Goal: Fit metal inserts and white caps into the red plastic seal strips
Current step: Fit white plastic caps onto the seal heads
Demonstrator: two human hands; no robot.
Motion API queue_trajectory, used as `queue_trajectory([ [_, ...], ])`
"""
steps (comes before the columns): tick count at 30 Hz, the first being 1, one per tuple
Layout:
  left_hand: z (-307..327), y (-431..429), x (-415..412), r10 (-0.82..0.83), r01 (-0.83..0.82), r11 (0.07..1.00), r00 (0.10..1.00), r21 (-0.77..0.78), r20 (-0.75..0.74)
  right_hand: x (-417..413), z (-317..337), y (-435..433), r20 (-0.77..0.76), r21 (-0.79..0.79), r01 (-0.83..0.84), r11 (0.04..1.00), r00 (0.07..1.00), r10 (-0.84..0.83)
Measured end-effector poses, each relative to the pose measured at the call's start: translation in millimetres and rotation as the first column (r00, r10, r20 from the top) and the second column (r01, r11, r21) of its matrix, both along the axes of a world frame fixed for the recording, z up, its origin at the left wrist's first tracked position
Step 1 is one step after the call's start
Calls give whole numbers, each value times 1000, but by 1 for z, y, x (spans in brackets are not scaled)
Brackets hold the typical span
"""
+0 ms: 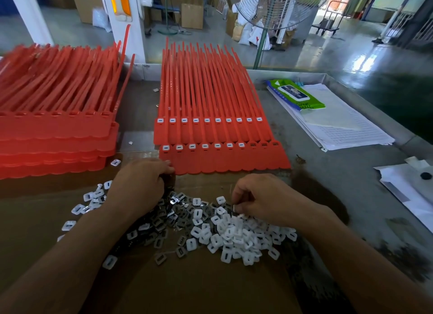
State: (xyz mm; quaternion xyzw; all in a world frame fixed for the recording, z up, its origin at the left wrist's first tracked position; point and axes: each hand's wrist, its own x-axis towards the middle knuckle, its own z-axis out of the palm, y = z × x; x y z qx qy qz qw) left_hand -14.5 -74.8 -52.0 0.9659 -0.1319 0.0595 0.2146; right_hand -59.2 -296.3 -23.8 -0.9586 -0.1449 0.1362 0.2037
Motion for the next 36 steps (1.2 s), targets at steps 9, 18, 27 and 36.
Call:
queue_trajectory([
  [9,-2,1,1,6,-6,1000,1000,2,9,0,3,-6,-31,88,3,996,1000,0],
  [18,-1,1,0,5,-5,1000,1000,-13,14,-2,7,-12,67,237,13,971,997,-30],
  [27,1,0,0,2,-2,1000,1000,2,7,5,7,-22,116,314,111,943,981,-154],
  [36,0,0,1,-4,5,999,1000,-32,12,23,2,-36,136,440,212,873,945,-299],
])
